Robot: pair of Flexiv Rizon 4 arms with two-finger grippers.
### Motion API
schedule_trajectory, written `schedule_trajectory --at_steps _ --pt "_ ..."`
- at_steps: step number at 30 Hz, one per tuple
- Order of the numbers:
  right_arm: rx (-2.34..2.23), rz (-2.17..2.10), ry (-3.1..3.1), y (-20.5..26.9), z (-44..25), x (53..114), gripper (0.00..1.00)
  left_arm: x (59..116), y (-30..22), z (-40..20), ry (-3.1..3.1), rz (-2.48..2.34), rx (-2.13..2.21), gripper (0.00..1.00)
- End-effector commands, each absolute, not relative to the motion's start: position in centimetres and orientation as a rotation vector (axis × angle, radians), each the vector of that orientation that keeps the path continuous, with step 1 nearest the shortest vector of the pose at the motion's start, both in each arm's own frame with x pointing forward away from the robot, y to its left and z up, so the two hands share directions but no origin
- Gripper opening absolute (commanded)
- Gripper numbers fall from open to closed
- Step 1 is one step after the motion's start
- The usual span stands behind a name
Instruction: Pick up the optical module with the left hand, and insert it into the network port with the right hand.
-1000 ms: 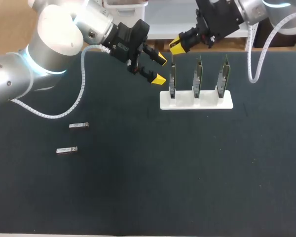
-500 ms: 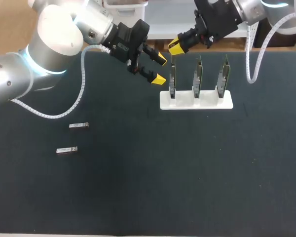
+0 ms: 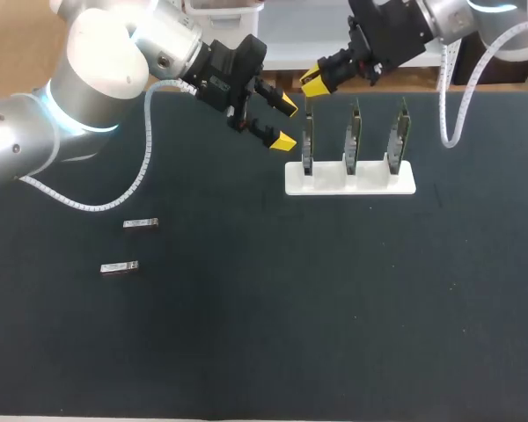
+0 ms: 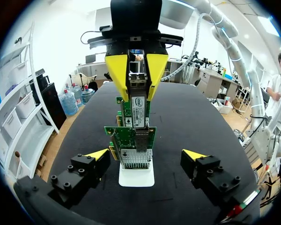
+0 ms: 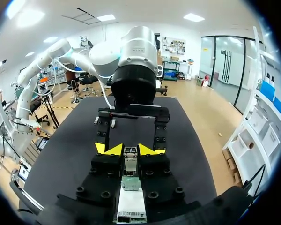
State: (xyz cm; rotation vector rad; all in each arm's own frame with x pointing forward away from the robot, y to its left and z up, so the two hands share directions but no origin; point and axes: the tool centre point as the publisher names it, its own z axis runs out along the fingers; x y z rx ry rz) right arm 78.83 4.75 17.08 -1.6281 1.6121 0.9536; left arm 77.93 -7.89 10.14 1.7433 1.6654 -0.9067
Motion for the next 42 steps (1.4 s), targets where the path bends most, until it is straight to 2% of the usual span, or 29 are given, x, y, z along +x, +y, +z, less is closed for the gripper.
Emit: schedule_trajectory --at_steps 1,42 --pt "-1.624 0.948 1.614 4.67 17.00 78.55 0.00 78.11 -7.95 10.23 1.671 -0.907 1.748 1.00" --pt "-1.635 0.936 1.614 4.65 16.98 78.18 0.00 78.11 -7.95 10.23 1.671 -0.907 1.748 1.00"
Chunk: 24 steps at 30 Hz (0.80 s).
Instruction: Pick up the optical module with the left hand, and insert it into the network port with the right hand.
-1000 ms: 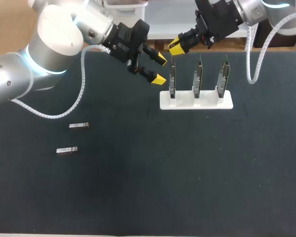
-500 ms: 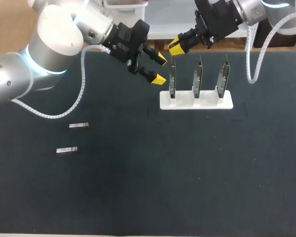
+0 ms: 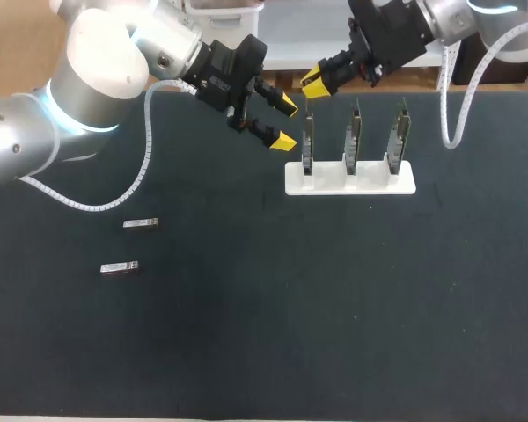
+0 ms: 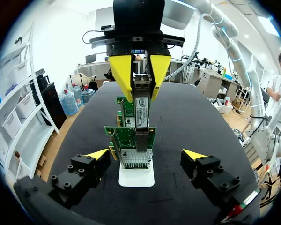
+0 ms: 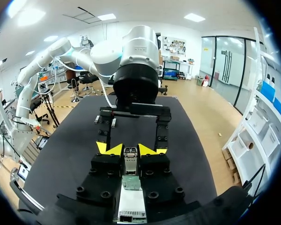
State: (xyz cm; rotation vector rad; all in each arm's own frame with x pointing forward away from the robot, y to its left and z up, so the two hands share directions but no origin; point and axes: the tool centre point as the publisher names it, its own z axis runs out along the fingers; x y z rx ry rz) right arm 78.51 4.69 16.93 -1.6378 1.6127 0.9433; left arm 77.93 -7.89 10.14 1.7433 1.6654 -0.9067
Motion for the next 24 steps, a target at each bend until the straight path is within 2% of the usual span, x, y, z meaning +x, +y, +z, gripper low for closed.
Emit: schedule_trajectory --at_steps 1,24 --pt "-1.635 0.935 1.615 4.66 16.97 78.19 0.00 78.11 -7.95 10.23 1.671 -0.907 1.748 1.00" --pt "-1.628 0.947 1.642 4.81 16.23 78.20 0.00 78.11 -7.95 10.23 1.671 -0.907 1.748 1.00"
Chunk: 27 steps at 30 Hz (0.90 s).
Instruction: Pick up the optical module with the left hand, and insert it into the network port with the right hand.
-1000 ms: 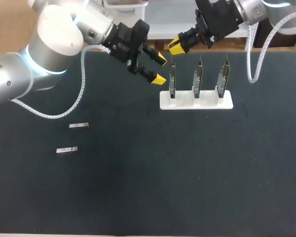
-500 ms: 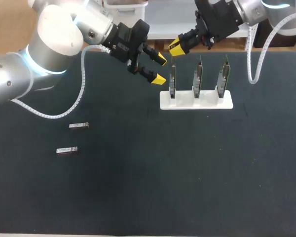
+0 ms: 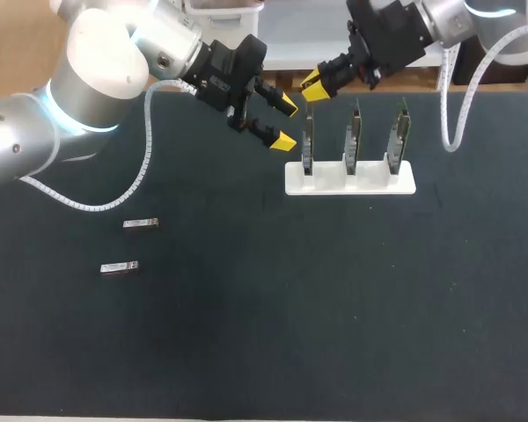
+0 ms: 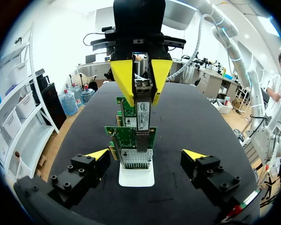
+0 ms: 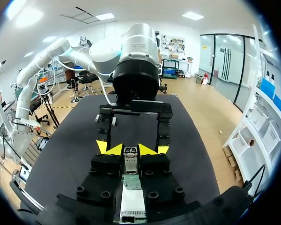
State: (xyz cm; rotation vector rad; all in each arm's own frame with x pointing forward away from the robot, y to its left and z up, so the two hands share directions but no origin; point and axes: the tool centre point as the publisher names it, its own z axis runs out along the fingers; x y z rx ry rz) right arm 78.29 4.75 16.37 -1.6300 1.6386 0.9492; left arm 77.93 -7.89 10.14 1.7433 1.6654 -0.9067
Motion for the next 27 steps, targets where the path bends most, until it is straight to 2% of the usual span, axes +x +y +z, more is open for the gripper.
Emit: schedule_trajectory --at_steps 1,23,24,25,26,27 --pt "-1.627 0.948 1.642 4.80 16.22 78.19 0.00 78.11 -7.95 10.23 1.671 -0.907 1.748 1.00" --pt "-1.612 0.963 1.671 4.64 15.42 77.94 0.00 78.11 -7.95 10.23 1.671 -0.907 1.748 1.00" --pt "-1.614 0.963 1.672 4.64 15.45 77.87 0.22 78.11 -7.95 10.23 1.671 -0.907 1.748 1.00" --pt "-1.614 0.963 1.673 4.64 15.49 77.83 0.83 78.11 -7.95 10.23 1.671 -0.907 1.748 1.00" --pt "-1.614 0.962 1.674 4.63 15.54 77.79 1.00 78.11 -7.95 10.23 1.671 -0.907 1.748 1.00" --pt "-1.613 0.962 1.674 4.61 15.61 77.76 1.00 78.11 -7.95 10.23 1.671 -0.907 1.748 1.00"
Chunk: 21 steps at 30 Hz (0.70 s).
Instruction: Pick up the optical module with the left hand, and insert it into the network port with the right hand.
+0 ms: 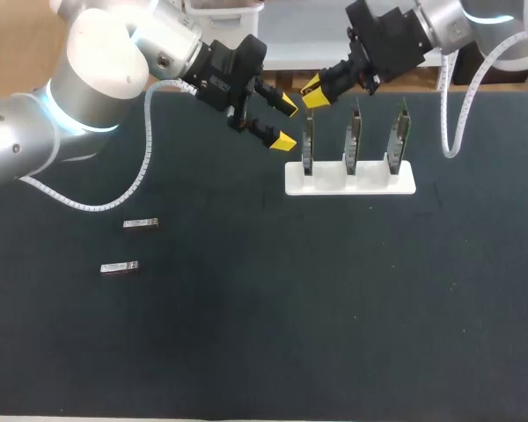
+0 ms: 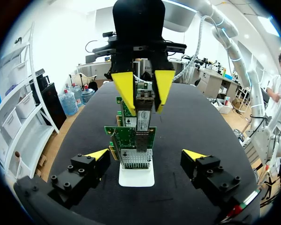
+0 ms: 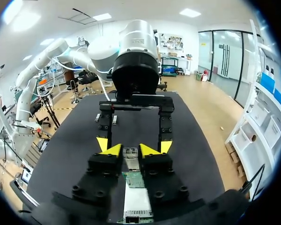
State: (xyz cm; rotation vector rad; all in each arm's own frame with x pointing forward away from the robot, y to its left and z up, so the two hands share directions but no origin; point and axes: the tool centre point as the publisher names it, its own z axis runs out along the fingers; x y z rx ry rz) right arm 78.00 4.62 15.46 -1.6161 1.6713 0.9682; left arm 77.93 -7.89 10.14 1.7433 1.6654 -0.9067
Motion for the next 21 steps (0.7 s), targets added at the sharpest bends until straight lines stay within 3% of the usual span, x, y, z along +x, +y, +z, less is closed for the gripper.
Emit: schedule_trajectory --at_steps 1,13,14,15,16,21 --pt "-1.613 0.961 1.674 4.6 15.7 77.7 1.00 78.1 -8.0 10.2 1.671 -0.907 1.748 1.00" --pt "-1.602 1.028 1.677 4.4 17.3 77.2 1.00 78.1 -8.0 10.2 1.671 -0.907 1.748 1.00" --pt "-1.600 1.027 1.685 4.4 17.2 77.2 0.45 78.1 -8.0 10.2 1.671 -0.907 1.748 1.00" --pt "-1.601 1.022 1.694 4.5 17.2 77.3 0.26 78.1 -8.0 10.2 1.671 -0.907 1.748 1.00" --pt "-1.606 1.019 1.697 4.5 17.1 77.3 0.00 78.1 -8.0 10.2 1.671 -0.907 1.748 1.00" --pt "-1.611 1.014 1.702 4.8 16.8 77.6 0.00 78.1 -8.0 10.2 1.671 -0.907 1.748 1.00"
